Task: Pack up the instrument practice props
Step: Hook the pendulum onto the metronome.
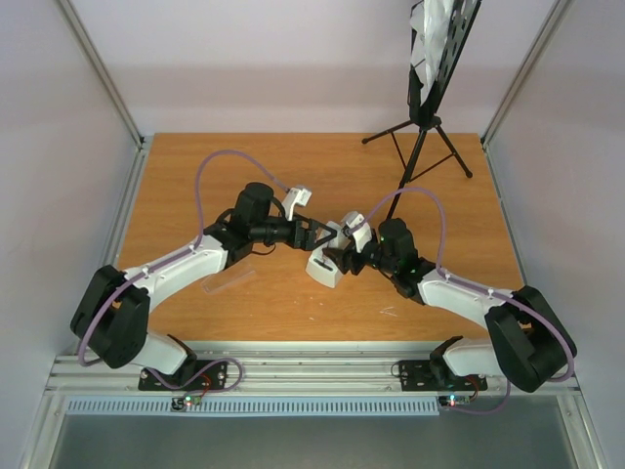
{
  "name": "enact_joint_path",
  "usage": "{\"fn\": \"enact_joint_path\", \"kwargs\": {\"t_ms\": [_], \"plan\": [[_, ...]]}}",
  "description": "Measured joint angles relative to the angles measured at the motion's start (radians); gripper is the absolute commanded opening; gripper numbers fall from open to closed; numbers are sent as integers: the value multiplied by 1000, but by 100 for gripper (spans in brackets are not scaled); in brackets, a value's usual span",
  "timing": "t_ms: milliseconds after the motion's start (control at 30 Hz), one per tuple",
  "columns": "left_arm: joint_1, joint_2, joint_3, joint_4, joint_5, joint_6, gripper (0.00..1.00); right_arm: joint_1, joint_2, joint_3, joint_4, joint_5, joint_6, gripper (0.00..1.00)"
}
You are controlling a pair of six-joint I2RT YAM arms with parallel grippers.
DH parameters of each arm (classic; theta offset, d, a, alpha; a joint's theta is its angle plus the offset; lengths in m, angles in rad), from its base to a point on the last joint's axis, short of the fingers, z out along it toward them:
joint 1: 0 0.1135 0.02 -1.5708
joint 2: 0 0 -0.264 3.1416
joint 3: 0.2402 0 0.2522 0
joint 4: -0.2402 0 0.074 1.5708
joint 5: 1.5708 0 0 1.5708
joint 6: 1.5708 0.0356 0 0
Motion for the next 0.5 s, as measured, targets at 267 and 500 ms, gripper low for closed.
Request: {"fn": "enact_joint_path", "kwargs": {"t_ms": [267,500], "plan": [[-6,11,0,-2,-13,14,89,-8,4,1,0,-14,13,70],[-28,11,21,-44,-71,45,86,-12,3,1,0,-29,15,68]]}}
